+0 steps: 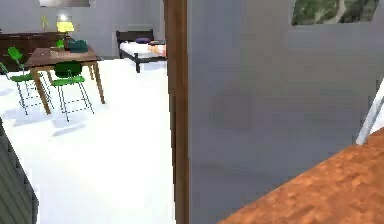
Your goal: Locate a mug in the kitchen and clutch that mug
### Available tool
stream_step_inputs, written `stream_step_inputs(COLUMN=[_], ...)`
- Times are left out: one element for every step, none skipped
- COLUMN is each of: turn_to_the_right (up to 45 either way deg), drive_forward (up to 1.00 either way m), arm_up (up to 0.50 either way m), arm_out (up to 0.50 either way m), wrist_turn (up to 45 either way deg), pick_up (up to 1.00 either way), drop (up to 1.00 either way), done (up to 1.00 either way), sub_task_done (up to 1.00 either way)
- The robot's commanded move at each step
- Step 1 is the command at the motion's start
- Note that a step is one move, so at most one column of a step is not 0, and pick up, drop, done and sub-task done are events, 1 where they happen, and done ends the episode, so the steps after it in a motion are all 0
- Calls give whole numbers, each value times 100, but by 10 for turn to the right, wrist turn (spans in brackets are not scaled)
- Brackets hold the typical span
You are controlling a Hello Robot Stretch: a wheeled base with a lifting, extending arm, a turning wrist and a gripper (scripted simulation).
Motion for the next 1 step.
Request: stream_step_inputs(turn_to_the_right=[420], drive_forward=[0], arm_up=[0], arm_out=[0], wrist_turn=[0], pick_up=[0], drop=[0], done=[0], sub_task_done=[0])
